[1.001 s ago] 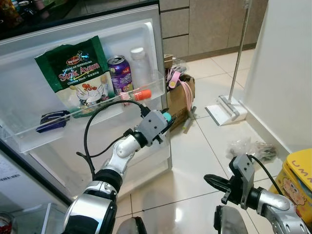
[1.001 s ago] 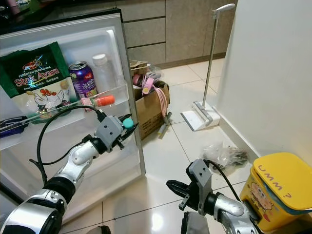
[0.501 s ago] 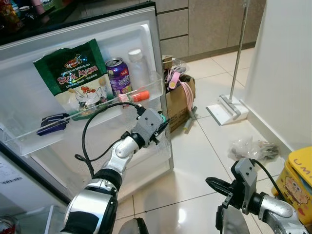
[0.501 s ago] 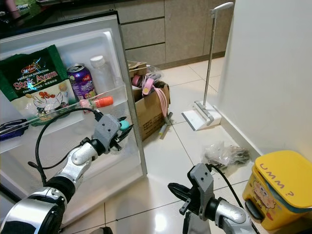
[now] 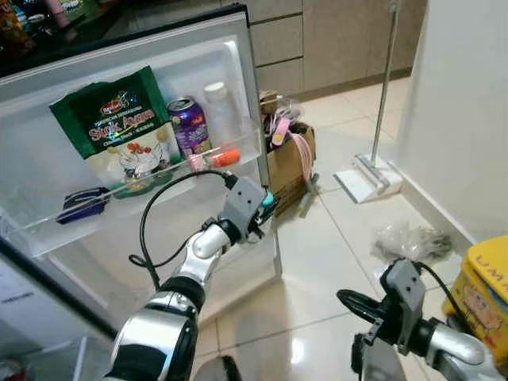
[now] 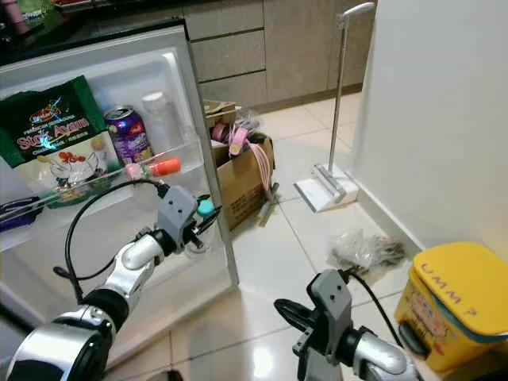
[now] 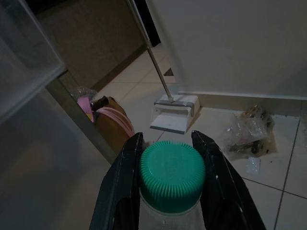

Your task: Restocking fridge

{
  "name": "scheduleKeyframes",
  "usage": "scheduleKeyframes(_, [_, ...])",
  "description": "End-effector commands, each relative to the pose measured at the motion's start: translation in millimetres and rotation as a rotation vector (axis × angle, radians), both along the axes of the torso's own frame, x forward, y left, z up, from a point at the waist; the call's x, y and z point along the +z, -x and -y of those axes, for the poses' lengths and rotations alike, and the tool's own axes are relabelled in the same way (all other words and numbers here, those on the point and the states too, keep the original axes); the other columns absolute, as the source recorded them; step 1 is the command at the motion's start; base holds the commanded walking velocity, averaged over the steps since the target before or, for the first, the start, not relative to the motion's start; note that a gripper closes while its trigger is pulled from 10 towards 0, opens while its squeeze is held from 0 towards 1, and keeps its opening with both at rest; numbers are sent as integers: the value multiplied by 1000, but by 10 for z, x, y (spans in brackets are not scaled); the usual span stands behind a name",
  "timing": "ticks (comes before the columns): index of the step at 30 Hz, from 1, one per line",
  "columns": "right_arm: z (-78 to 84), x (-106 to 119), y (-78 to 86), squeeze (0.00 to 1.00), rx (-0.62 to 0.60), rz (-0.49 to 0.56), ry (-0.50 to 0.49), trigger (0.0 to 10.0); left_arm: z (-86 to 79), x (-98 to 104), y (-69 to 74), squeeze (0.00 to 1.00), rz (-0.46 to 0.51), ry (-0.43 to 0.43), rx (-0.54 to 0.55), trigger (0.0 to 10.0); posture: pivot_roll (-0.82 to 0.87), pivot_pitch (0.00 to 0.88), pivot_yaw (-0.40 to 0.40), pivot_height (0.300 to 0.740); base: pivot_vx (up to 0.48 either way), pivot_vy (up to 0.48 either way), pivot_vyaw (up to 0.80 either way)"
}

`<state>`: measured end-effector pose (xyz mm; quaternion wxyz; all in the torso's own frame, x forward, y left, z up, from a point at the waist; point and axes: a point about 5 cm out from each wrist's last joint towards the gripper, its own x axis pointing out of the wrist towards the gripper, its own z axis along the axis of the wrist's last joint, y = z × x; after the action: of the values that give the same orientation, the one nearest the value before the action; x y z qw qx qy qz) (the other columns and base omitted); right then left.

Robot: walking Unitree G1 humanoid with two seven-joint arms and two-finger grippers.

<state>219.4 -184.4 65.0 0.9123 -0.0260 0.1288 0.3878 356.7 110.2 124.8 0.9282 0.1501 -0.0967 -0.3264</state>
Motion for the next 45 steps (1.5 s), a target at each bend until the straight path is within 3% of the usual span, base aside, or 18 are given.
scheduleKeyframes(1, [-43, 57, 39, 0, 16, 6, -14, 10000, -43, 40, -29, 0, 0, 13, 14, 10000, -154, 100, 116, 417, 0, 0, 0])
scheduleKeyframes(21, [-108, 297, 387, 0, 45, -20, -20, 10000, 73, 150, -83, 0, 4, 52, -9, 10000, -168, 281, 99, 417, 0, 0, 0])
scheduleKeyframes(45, [-150, 413, 533, 0, 43, -60, -24, 10000, -88, 111, -177, 0, -78, 36, 143, 10000, -176, 360, 91, 417, 0, 0, 0])
